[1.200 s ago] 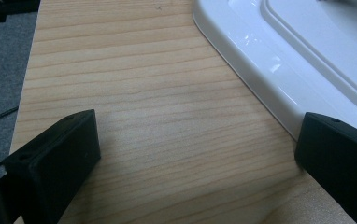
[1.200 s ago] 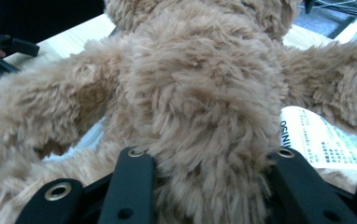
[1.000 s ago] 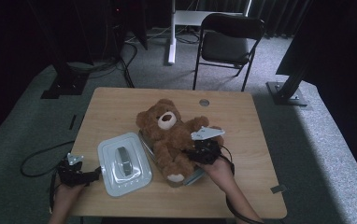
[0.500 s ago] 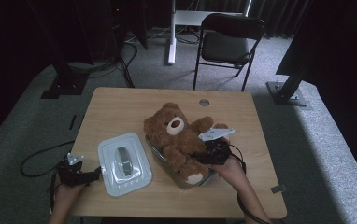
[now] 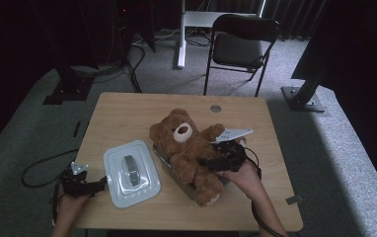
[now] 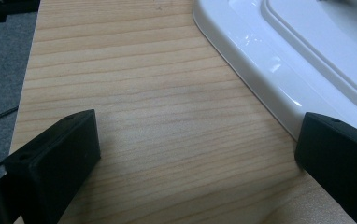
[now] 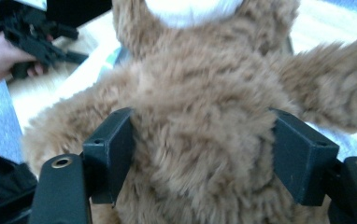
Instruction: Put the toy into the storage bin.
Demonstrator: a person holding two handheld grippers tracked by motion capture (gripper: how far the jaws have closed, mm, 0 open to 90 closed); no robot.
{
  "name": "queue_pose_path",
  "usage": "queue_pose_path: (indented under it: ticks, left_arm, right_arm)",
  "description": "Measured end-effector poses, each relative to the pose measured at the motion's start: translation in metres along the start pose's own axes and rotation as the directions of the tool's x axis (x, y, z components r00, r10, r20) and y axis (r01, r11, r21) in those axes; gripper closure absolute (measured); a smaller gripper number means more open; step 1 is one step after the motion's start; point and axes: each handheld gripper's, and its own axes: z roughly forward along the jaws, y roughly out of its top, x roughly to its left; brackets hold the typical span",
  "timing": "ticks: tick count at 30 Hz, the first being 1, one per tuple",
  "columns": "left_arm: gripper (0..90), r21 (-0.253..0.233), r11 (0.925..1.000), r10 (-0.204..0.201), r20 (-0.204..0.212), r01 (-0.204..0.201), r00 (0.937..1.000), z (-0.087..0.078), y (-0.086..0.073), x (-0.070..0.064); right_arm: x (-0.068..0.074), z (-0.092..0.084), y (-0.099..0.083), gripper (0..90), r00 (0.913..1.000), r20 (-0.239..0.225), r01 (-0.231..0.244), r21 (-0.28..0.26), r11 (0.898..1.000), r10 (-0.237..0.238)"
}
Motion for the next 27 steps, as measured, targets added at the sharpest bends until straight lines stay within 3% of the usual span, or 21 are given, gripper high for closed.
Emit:
queue_pose_path:
  ticks: [6, 15, 27]
  left_arm:
    - [0.7, 0.001, 1.0, 0.0, 0.0, 0.0, 1.0, 0.0, 0.0, 0.0]
    - [0.7, 0.002, 1.0, 0.001, 0.0, -0.001, 1.0, 0.0, 0.0, 0.0]
    - [0.7, 0.001, 1.0, 0.002, 0.001, -0.002, 1.0, 0.0, 0.0, 0.0]
  right_arm:
    - [0.0, -0.01, 0.013, 27.8, 0.9999, -0.004, -0.013, -0.055, 0.998, 0.013]
    - [0.0, -0.011, 0.053, 22.1, 0.9998, 0.008, -0.018, -0.133, 0.991, 0.02]
    - [0.009, 0.017, 0.102, 23.1, 0.9996, 0.014, 0.025, -0.116, 0.993, -0.024]
